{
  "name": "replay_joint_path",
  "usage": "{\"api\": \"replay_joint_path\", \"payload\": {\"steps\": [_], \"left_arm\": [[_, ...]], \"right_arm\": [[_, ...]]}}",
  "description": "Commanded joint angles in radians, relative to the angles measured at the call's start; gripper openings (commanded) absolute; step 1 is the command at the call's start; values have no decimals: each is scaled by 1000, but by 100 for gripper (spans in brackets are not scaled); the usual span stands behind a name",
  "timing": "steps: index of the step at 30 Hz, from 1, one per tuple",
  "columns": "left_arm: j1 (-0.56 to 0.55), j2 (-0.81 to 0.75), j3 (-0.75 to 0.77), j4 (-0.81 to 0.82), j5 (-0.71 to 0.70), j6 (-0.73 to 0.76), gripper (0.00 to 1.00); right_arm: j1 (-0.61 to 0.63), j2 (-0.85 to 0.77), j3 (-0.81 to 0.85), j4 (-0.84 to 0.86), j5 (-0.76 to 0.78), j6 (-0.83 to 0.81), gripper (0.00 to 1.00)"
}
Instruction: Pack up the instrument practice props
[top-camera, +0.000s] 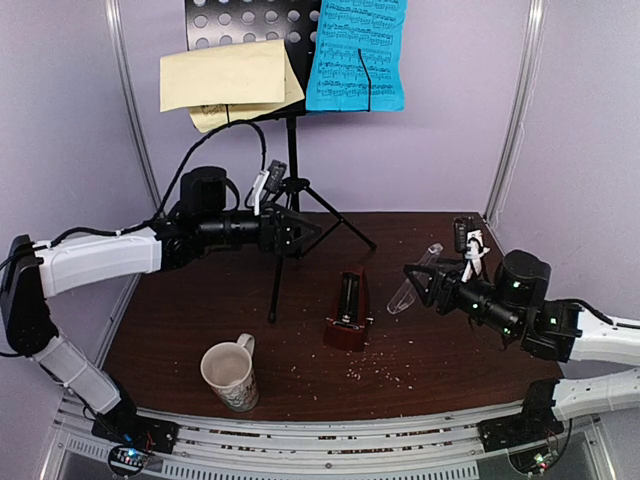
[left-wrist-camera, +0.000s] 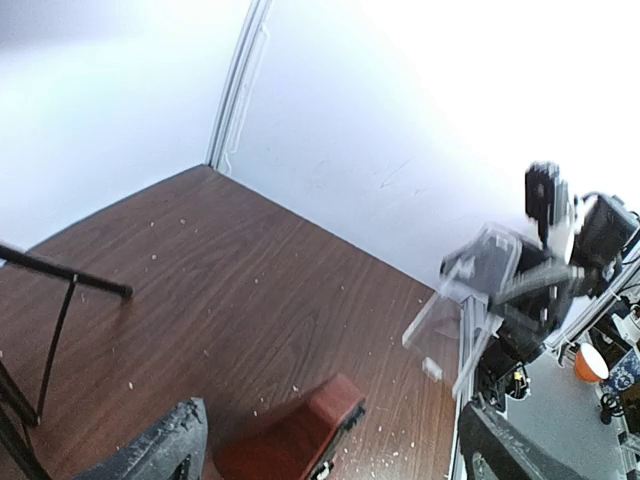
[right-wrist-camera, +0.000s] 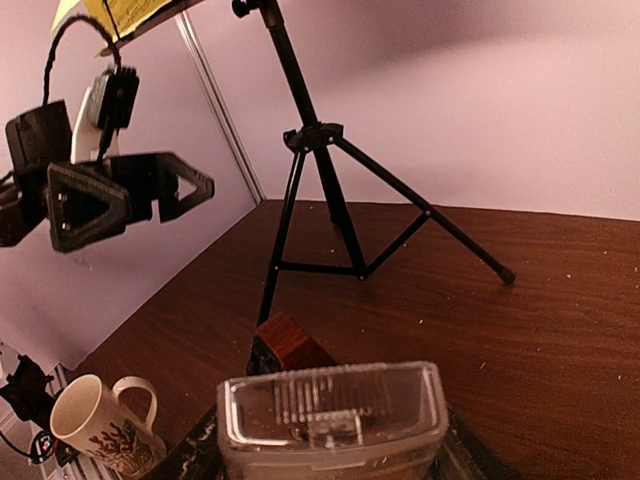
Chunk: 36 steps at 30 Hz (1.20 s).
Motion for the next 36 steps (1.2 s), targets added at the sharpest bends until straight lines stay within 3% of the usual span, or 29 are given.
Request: {"api": "replay_joint_path", "payload": {"steps": [1, 6, 18, 24, 36], "left_arm": [[8, 109, 147, -197, 84, 84, 90], [7, 203, 227, -240, 54, 63, 89], [-9, 344, 306, -143, 155, 9, 82], [-50, 425, 385, -135, 173, -9, 80], [-92, 523, 495, -262, 193, 100, 74]], "right_arm": [[101, 72, -10, 17, 157, 34, 52], [168, 144, -23, 76, 276, 30, 52], [176, 369, -73, 388, 310, -23, 52], [194, 459, -68, 464, 299, 1, 52], [199, 370, -128, 424, 376, 26, 53]]}}
